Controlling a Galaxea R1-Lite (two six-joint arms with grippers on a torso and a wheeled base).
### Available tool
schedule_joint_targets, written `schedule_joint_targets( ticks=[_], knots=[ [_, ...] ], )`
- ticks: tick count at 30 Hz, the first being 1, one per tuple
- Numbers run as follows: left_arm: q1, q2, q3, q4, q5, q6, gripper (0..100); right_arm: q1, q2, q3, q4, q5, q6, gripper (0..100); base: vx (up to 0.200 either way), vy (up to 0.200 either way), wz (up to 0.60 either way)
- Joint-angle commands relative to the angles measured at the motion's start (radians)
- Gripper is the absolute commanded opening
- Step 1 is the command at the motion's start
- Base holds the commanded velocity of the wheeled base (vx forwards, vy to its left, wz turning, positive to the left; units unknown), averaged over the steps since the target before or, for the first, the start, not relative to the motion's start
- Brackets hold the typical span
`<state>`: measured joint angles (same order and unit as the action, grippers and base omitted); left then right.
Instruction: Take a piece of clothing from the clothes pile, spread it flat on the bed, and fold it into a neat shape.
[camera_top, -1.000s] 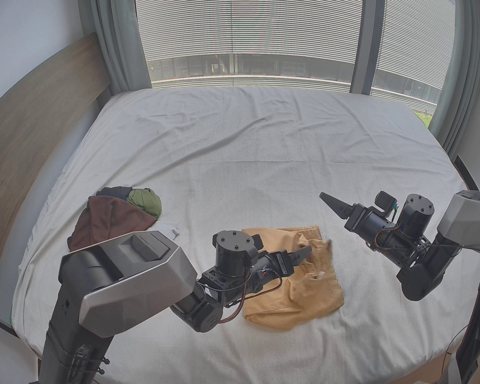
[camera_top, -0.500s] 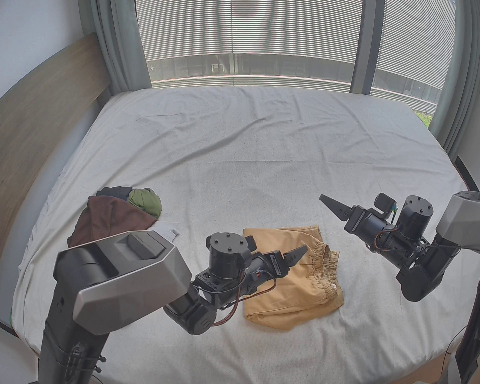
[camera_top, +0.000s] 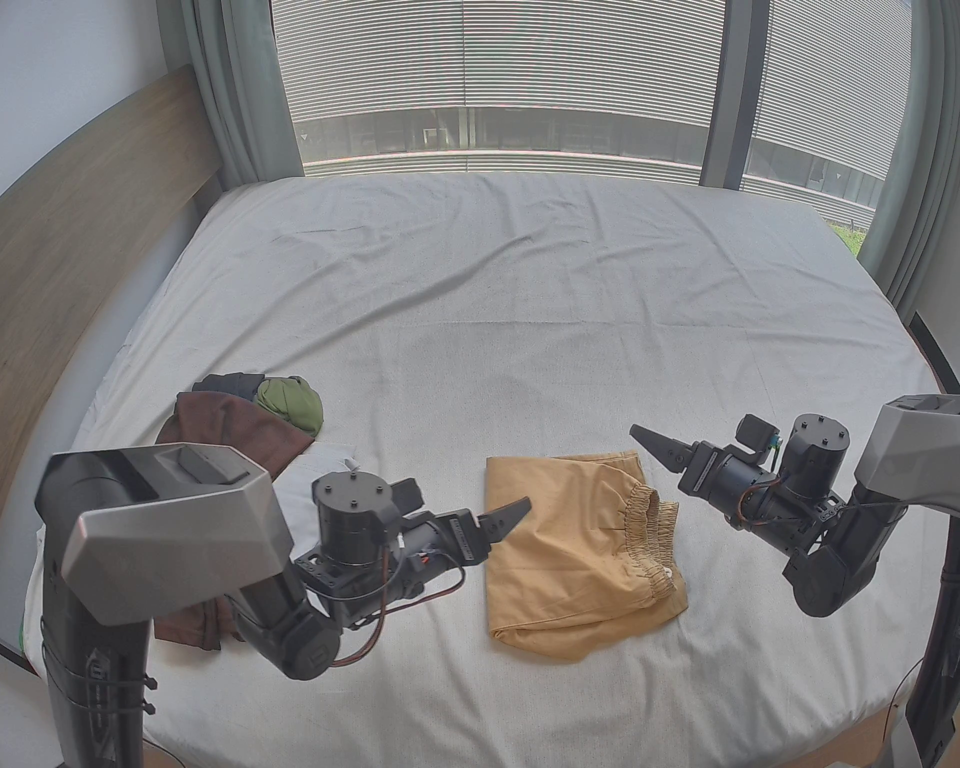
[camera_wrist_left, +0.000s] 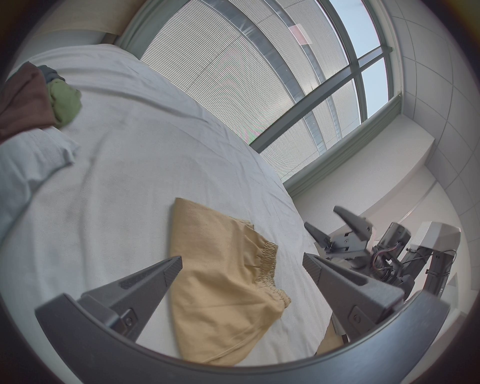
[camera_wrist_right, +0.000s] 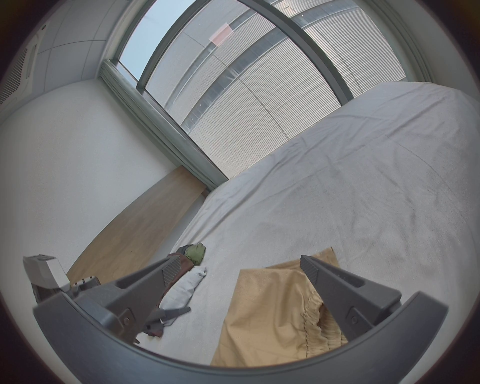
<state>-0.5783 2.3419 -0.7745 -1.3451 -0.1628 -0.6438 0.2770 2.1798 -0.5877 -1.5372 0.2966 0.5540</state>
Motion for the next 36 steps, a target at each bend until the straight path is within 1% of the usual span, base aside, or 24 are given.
schedule_joint_targets(
  ticks=[1,3,5,8,10,12,14,22,31,36],
  knots=[
    [0.072,-0.078,0.101,-0.043,-0.031,0.007,100,0.010,0.052,0.025,0.000,0.009,-0.003,100,0.000,0.000,0.00],
    [0.104,-0.093,0.138,-0.089,-0.037,0.007,100,0.044,0.094,0.028,-0.003,0.013,-0.005,100,0.000,0.000,0.00],
    [0.123,-0.112,0.167,-0.112,-0.041,0.010,100,0.056,0.129,0.025,-0.003,0.012,-0.009,100,0.000,0.000,0.00],
    [0.149,-0.136,0.207,-0.134,-0.055,0.015,100,0.059,0.164,0.014,-0.003,0.012,-0.019,100,0.000,0.000,0.00],
    [0.175,-0.153,0.244,-0.149,-0.084,0.015,100,0.060,0.187,0.011,-0.003,0.012,-0.022,100,0.000,0.000,0.00],
    [0.196,-0.154,0.265,-0.166,-0.107,0.015,100,0.060,0.209,-0.003,-0.004,0.010,-0.020,100,0.000,0.000,0.00],
    [0.212,-0.153,0.271,-0.183,-0.113,0.015,100,0.060,0.229,-0.023,-0.004,0.010,-0.016,100,0.000,0.000,0.00],
    [0.232,-0.147,0.287,-0.192,-0.112,0.038,100,0.048,0.304,-0.077,-0.004,0.006,-0.017,100,0.000,0.000,0.00],
    [0.222,-0.128,0.297,-0.192,-0.110,0.041,100,-0.006,0.321,-0.092,0.000,0.006,-0.020,100,0.000,0.000,0.00],
    [0.221,-0.121,0.297,-0.193,-0.110,0.044,100,-0.012,0.325,-0.096,-0.001,0.006,-0.020,100,0.000,0.000,0.00]
  ],
)
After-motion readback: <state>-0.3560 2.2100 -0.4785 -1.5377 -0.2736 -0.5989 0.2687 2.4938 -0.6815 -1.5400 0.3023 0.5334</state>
